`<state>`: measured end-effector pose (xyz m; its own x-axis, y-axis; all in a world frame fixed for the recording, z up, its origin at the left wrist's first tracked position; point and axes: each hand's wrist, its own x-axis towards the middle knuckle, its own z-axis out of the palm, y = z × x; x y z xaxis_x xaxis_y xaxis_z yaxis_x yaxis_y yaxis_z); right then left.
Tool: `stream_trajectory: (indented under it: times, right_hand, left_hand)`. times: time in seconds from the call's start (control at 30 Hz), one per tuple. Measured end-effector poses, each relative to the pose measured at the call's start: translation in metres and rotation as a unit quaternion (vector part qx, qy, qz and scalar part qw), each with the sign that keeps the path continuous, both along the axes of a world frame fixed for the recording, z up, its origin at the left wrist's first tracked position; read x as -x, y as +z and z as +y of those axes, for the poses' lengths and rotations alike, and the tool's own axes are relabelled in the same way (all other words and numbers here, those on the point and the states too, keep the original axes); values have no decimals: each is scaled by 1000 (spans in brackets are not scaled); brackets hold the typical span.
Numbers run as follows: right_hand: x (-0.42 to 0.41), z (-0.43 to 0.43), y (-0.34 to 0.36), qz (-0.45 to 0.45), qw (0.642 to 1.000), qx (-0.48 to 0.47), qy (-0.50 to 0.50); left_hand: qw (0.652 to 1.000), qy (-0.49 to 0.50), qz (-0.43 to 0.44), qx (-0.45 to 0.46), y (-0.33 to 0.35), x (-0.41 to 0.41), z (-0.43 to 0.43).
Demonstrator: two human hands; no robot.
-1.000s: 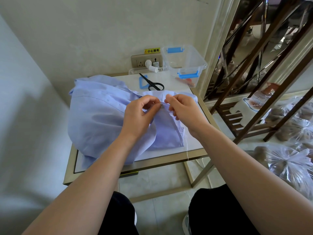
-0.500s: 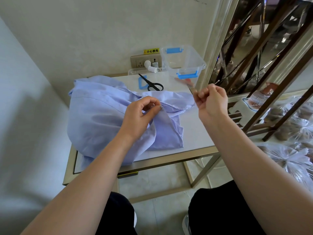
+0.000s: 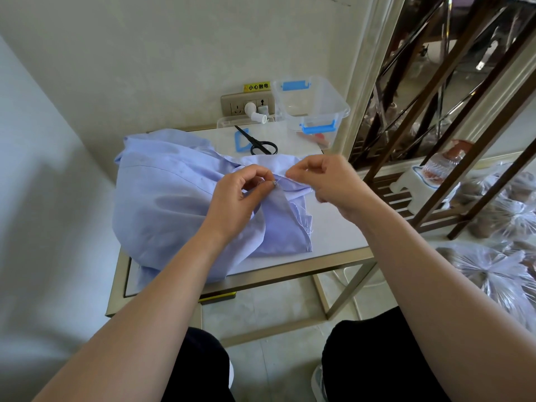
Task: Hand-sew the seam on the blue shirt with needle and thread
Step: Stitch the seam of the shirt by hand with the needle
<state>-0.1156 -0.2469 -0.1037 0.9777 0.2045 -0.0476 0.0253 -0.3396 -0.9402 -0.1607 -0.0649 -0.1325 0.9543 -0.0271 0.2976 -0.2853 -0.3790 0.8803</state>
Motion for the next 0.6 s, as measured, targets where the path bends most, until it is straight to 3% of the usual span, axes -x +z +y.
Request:
stream_trajectory:
  times: [0.1,0.17,0.37,0.6]
  right_hand:
    - [-13,-13,0,-31,974,-94,-203]
    - [-16,-19,-1,-19,968,-97,-232]
    - [0,-2,0,-34,999,-12,24]
    - [4,1,-1,-8,995,41,91]
  left_hand:
    - [1000,8,1,4,0,0,1]
    - [1000,7,0,1,0,0,0]
    - [1000,0,6,8,0,-2,-2]
    - [1000,-13,-1,4,-2,-1,-2]
